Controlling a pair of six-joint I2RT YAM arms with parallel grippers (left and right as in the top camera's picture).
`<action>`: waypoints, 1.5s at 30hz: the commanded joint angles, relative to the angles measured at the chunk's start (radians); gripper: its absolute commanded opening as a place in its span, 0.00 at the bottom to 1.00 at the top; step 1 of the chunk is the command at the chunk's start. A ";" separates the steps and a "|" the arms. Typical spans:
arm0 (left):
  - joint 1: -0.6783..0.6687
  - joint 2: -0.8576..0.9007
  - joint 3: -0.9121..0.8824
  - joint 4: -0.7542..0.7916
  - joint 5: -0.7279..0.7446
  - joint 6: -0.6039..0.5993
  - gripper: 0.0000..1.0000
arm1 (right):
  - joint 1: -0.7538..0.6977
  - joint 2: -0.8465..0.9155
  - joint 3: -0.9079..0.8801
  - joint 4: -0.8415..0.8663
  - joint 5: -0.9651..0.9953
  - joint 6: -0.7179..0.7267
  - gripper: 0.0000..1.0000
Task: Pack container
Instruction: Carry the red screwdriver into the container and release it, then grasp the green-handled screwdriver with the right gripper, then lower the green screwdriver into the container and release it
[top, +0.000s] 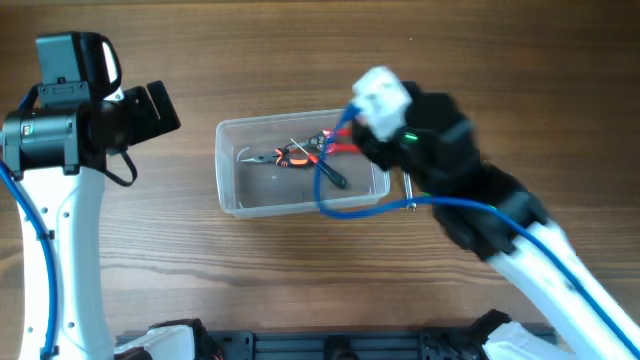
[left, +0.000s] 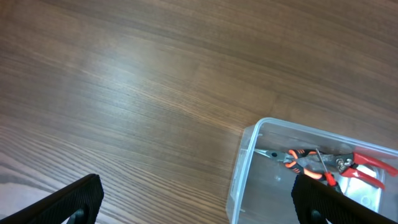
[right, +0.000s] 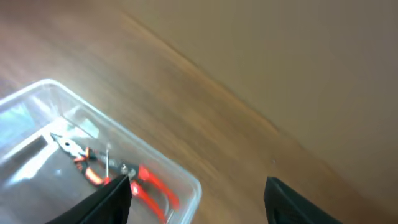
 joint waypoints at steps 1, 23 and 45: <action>0.006 -0.002 0.005 0.003 -0.010 -0.013 1.00 | -0.135 -0.039 0.002 -0.180 0.048 0.335 0.67; 0.006 -0.002 0.005 0.003 -0.010 -0.013 1.00 | -0.577 0.463 -0.200 -0.367 -0.256 0.743 0.79; 0.006 -0.002 0.005 0.003 -0.010 -0.013 1.00 | -0.691 0.472 -0.444 -0.029 -0.237 0.863 0.04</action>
